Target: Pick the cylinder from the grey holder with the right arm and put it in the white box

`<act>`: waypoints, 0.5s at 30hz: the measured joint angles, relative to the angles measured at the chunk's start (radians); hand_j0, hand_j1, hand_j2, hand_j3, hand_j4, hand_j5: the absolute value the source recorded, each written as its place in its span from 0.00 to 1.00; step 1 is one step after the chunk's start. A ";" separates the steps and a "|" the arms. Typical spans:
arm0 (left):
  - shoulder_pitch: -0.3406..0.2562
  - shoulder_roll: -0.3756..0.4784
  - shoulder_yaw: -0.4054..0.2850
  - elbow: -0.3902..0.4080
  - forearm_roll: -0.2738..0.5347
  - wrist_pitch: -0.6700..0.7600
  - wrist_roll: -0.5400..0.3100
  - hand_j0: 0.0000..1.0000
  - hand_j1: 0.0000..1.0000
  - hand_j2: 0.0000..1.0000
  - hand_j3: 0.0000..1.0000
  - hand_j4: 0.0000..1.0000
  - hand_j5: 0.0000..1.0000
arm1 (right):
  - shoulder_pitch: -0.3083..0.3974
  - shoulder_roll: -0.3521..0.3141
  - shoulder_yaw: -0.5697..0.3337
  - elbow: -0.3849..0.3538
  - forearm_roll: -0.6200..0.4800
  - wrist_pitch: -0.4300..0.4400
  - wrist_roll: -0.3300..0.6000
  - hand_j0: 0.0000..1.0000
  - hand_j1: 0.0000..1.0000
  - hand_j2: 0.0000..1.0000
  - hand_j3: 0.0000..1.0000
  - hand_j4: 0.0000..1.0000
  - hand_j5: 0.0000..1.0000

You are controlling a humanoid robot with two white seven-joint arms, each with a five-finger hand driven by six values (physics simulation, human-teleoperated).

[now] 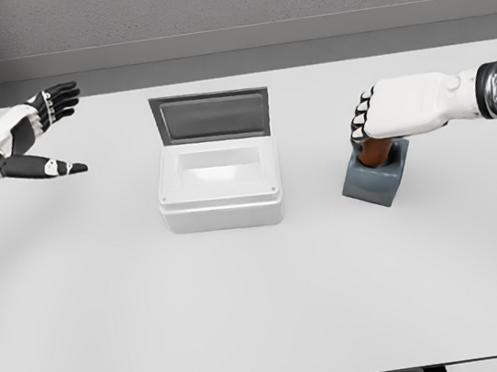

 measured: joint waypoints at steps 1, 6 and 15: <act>0.000 0.000 -0.002 0.003 0.000 0.000 0.000 1.00 1.00 1.00 1.00 1.00 1.00 | -0.002 -0.001 0.000 -0.001 0.000 0.000 0.000 0.50 0.50 0.50 0.50 0.50 0.50; -0.014 -0.008 -0.009 0.011 0.000 0.001 0.000 1.00 1.00 1.00 1.00 1.00 1.00 | -0.017 -0.004 -0.001 -0.004 0.000 0.000 0.000 0.48 0.48 0.48 0.48 0.48 0.48; -0.061 -0.035 -0.034 0.065 -0.002 0.000 0.000 1.00 1.00 1.00 1.00 1.00 1.00 | -0.045 -0.018 -0.001 -0.041 0.000 0.000 0.000 0.48 0.48 0.48 0.48 0.48 0.48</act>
